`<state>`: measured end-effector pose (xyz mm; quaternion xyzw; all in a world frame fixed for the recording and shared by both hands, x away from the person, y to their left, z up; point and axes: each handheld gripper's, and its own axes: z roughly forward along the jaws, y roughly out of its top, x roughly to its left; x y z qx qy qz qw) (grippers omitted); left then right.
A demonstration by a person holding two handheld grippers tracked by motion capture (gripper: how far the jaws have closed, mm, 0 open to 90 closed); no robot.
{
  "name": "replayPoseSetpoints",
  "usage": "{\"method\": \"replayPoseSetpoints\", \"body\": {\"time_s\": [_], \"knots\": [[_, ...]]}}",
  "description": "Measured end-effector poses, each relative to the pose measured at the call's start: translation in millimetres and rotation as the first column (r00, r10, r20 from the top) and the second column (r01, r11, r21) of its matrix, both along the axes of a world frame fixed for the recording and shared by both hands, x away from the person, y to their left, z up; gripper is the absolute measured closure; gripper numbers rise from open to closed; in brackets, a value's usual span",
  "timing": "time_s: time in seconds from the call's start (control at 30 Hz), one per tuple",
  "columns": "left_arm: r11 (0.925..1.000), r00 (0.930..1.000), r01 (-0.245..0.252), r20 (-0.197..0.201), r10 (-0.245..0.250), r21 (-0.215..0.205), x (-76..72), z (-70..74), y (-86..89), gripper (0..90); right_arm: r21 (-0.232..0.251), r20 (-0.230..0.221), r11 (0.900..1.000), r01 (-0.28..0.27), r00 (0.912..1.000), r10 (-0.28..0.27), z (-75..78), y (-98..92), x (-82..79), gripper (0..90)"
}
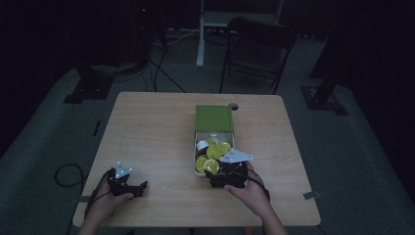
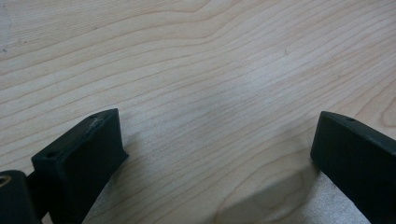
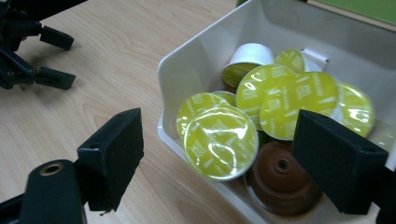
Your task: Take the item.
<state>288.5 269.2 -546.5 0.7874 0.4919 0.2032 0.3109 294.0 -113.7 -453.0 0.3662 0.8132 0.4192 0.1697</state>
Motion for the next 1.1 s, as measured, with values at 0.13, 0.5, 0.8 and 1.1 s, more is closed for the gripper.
{"method": "replayPoseSetpoints", "body": {"time_s": [0.13,0.5,0.8,1.1], "knots": [[1.0000,1.0000,0.000,0.000,0.000,0.000,0.0,0.0,0.0,2.7,-0.012,-0.014,1.000,-0.009,0.9999,0.009,-6.5,6.3,2.2,17.8],[1.0000,1.0000,0.002,-0.001,-0.002,0.002,0.0,0.1,0.2,2.8,-0.051,-0.027,0.999,-0.015,0.9995,0.014,-20.3,18.9,7.8,21.6],[1.0000,1.0000,0.002,0.000,-0.002,0.002,-0.1,0.1,0.2,2.8,-0.059,-0.024,0.998,0.003,0.9997,-0.005,-24.1,23.1,11.9,22.5],[1.0000,1.0000,0.002,0.000,-0.002,0.002,-0.3,0.2,0.2,3.0,-0.073,-0.025,0.997,0.013,0.9996,-0.015,-26.5,25.0,17.6,24.0]]}}
